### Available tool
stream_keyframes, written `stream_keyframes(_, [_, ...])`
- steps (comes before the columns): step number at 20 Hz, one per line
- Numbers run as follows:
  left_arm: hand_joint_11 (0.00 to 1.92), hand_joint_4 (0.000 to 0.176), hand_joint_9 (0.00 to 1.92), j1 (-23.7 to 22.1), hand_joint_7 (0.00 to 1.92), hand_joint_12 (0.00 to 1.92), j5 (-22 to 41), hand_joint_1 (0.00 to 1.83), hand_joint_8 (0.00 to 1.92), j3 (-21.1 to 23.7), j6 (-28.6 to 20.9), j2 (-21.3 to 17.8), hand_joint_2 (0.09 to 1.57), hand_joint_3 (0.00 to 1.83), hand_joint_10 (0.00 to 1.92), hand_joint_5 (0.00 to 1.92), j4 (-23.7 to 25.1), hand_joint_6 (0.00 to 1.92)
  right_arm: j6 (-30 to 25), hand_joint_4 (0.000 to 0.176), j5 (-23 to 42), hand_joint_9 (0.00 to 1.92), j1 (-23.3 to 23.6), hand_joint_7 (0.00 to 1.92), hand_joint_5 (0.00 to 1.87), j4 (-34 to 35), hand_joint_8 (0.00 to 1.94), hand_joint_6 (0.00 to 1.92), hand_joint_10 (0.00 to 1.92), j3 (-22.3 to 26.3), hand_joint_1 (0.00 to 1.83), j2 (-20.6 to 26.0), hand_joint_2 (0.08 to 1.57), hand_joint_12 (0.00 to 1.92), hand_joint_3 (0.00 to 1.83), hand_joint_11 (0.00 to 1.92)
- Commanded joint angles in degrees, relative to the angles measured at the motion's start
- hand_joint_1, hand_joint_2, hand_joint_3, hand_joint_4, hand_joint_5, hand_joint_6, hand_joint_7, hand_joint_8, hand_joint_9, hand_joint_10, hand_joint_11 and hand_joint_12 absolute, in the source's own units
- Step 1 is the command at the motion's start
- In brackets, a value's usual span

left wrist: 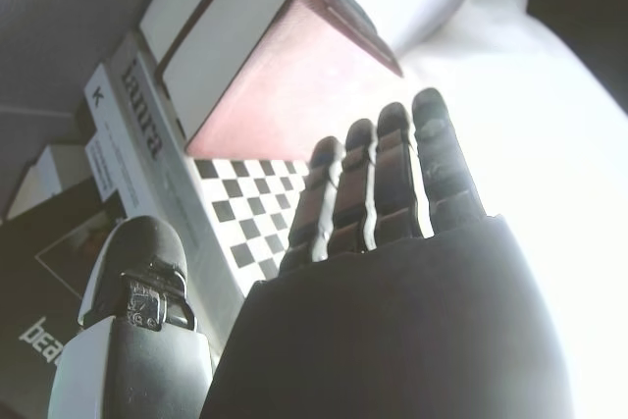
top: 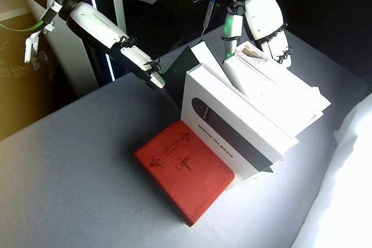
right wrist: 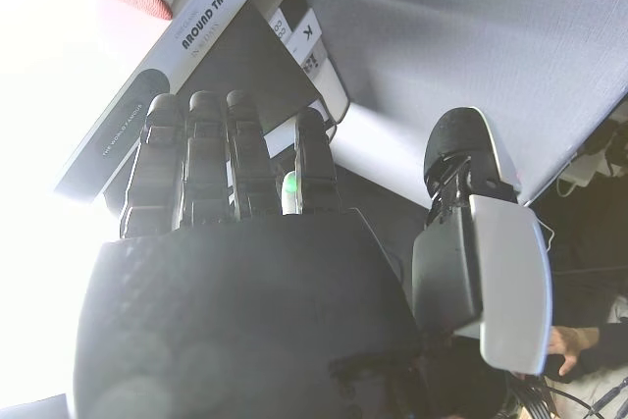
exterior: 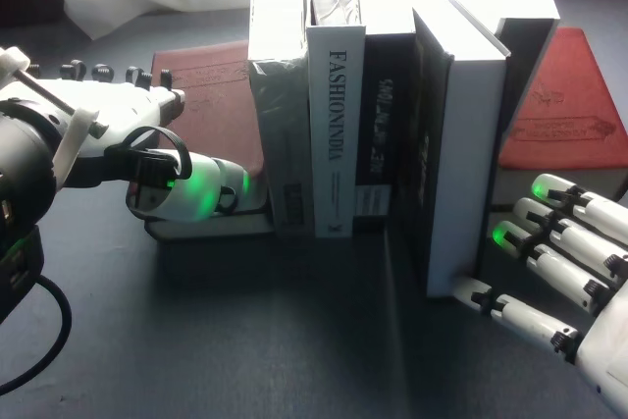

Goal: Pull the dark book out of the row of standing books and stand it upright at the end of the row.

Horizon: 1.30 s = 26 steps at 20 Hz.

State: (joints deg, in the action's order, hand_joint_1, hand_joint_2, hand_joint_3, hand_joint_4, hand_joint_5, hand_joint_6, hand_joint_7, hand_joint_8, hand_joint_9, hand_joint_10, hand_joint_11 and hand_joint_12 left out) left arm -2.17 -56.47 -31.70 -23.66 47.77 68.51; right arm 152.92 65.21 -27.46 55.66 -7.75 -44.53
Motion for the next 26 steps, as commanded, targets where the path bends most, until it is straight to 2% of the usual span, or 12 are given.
stream_keyframes(1, [0.0,0.0,0.0,-0.8,0.02,0.0,-0.8,0.0,0.01,0.2,0.0,-0.4,1.22,0.0,0.0,0.05,4.4,0.02,0.6,0.0,5.4,0.0,0.0,0.0,0.0,-3.0,0.0,0.0,0.0,0.6,0.0,0.6,1.17,0.0,0.0,0.0])
stream_keyframes(6, [0.0,0.0,0.0,-0.8,0.02,0.0,-0.8,0.0,0.0,0.2,0.0,-0.4,1.22,0.0,0.0,0.04,4.3,0.01,0.6,0.0,6.5,0.0,0.2,0.0,0.01,-5.0,0.0,0.0,0.0,2.1,0.0,0.7,1.17,0.0,0.0,0.0])
stream_keyframes(12, [0.0,0.0,0.0,-0.8,0.0,0.0,-0.8,0.0,0.0,0.2,0.0,-0.4,1.23,0.0,0.0,0.02,4.3,0.0,0.2,0.0,6.2,0.0,6.4,0.0,0.0,-6.3,0.0,0.0,0.0,5.7,0.0,0.8,1.18,0.0,0.0,0.0])
stream_keyframes(16, [0.0,0.0,0.0,-0.9,0.0,0.0,-0.8,0.0,0.0,0.2,0.0,-0.4,1.22,0.0,0.0,0.01,4.3,0.0,-1.2,0.0,4.6,0.0,9.0,0.01,0.02,-6.3,0.0,0.01,0.0,5.8,0.0,0.7,1.18,0.0,0.0,0.0])
stream_keyframes(18, [0.02,0.0,0.05,-0.9,0.06,0.01,-0.8,0.0,0.01,0.3,0.0,-0.4,1.22,0.0,0.01,0.08,4.3,0.01,-1.3,0.0,4.1,0.01,10.6,0.03,0.04,-6.3,0.01,0.01,0.01,6.1,0.0,0.7,1.18,0.0,0.0,0.0])
stream_keyframes(21, [0.0,0.0,0.0,-0.9,0.0,0.0,-0.8,0.0,0.0,0.3,0.0,-0.4,1.22,0.0,0.0,0.02,4.3,0.0,-0.9,0.0,4.0,0.0,12.9,0.0,0.0,-6.3,0.0,0.0,0.0,6.8,0.0,0.7,1.17,0.0,0.0,0.0])
stream_keyframes(26, [0.0,0.0,0.01,-1.0,0.02,0.0,-0.8,0.0,0.01,0.2,0.0,-0.4,1.23,0.0,0.0,0.04,4.3,0.01,-0.5,0.0,3.6,0.0,15.0,0.0,0.01,-6.3,0.0,0.0,0.0,7.0,0.0,0.6,1.17,0.0,0.0,0.0])
